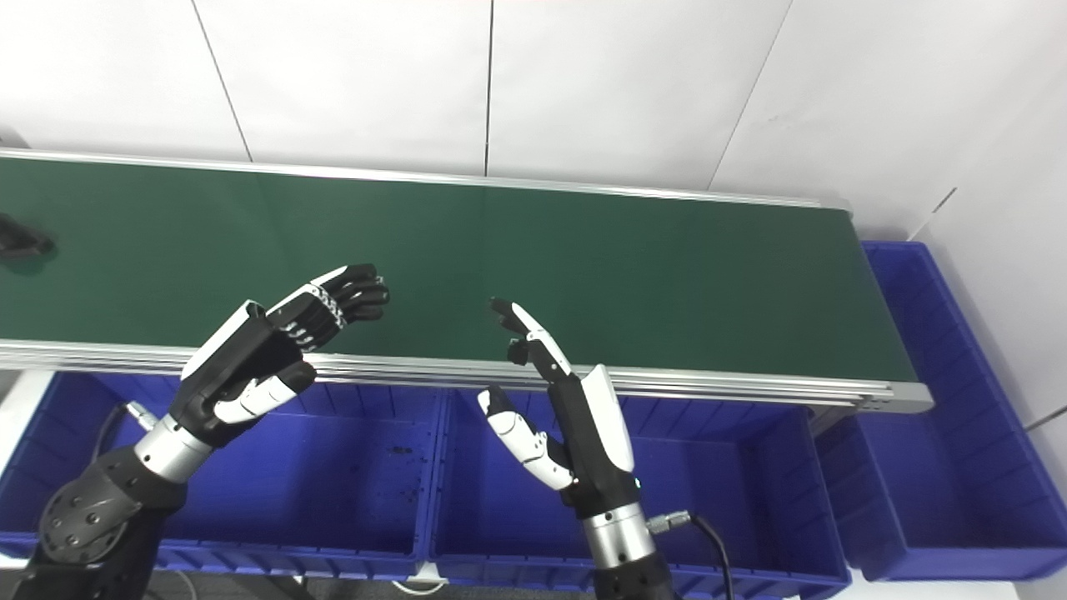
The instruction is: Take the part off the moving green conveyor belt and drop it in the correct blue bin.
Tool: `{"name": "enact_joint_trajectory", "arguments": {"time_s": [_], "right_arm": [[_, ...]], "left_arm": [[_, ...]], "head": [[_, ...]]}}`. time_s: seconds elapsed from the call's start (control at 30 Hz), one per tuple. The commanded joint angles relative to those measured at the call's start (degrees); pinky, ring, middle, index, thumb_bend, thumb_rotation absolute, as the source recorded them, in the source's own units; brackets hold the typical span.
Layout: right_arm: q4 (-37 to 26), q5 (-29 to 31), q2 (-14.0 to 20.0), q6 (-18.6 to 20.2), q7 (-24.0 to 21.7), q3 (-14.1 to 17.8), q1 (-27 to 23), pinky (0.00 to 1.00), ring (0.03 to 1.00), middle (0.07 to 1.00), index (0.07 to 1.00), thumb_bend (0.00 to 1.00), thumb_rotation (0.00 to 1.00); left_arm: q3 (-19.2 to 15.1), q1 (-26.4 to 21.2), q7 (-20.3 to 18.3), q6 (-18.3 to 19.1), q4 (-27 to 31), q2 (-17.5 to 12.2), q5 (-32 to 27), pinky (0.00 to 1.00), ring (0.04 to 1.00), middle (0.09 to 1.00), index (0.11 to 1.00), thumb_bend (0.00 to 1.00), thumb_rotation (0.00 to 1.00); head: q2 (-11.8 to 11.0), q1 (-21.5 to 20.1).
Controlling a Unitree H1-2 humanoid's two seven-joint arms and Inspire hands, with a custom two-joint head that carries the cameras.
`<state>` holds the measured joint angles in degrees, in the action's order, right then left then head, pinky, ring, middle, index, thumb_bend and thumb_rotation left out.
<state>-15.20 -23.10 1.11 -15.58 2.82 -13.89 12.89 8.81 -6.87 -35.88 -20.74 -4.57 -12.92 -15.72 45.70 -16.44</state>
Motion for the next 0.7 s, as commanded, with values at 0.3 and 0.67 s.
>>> {"name": "enact_joint_trajectory", "arguments": {"time_s": [0.3,0.67], "right_arm": [[-1.4,-0.2,-0.7,-2.0,0.8,0.3,0.0,0.82,0.89,0.908,0.904,0.44,0.92],[-1.8,0.0,-0.6,-1.6,0.4,0.5,-0.1,0.81,0.89,0.913,0.911,0.43,0.94]], "left_arm": [[-0.3,-0.1,0.4,-0.3,2.1,-0.5,-1.2,0.86,0.89,0.911,0.905,0.45,0.6],[-0.3,-0.3,0.2,-0.1,2.1,-0.7,-1.0,0.87,0.898,0.916,0.907,0.45,0.62]], "head": [[0.2,0.4],[0.4,0.6]]}}
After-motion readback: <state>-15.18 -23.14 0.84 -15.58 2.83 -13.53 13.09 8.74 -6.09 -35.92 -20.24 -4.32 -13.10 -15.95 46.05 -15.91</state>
